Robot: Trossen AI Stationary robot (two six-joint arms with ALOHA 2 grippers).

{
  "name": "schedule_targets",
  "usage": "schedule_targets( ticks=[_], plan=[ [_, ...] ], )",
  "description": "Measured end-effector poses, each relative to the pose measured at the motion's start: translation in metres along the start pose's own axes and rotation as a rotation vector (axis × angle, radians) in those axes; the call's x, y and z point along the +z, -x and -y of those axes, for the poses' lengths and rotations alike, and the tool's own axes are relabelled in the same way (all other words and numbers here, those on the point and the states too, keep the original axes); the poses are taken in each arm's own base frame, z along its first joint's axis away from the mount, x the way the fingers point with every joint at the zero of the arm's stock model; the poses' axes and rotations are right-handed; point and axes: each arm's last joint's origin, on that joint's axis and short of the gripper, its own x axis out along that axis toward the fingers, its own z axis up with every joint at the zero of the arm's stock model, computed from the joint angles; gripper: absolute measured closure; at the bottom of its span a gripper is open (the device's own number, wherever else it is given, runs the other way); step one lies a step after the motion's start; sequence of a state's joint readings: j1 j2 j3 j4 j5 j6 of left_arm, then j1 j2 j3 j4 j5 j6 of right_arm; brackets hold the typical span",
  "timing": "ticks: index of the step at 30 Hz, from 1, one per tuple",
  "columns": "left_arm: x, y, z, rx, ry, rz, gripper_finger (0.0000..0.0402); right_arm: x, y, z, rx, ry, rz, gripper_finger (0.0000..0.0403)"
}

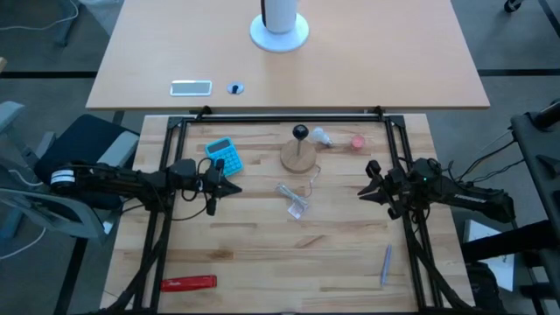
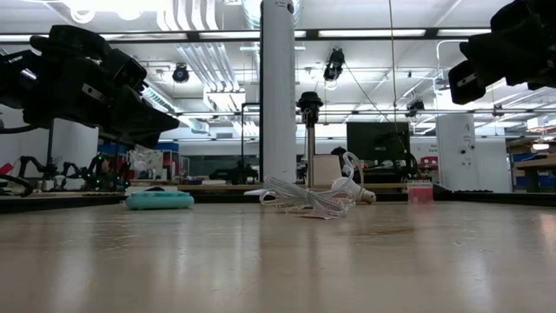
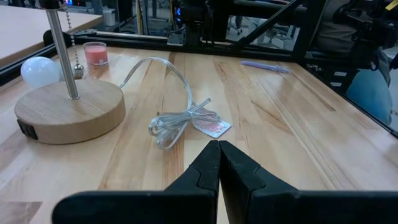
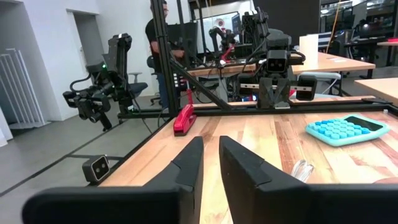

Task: Screw lightbulb
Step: Return to Home Position

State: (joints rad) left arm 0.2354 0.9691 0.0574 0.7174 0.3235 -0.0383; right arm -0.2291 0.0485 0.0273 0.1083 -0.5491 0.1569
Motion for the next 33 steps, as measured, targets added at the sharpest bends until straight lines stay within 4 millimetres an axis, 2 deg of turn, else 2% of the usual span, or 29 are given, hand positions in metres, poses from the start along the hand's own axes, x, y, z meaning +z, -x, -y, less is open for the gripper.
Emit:
schedule_targets(
  ticks=[6,23,33],
  plan=[
    [0.0,0.0,0.0,0.0,0.0,0.0,0.0401,0.0,0.0,0.0,0.0,0.0,0.0,0.0359],
    [0.0,0.0,0.0,0.0,0.0,0.0,0.0401,0.0,0.0,0.0,0.0,0.0,0.0,0.0331],
    [0.0,0.0,0.0,0.0,0.0,0.0,0.0401,0.0,0.0,0.0,-0.001,0.0,0.0,0.0352]
  ],
)
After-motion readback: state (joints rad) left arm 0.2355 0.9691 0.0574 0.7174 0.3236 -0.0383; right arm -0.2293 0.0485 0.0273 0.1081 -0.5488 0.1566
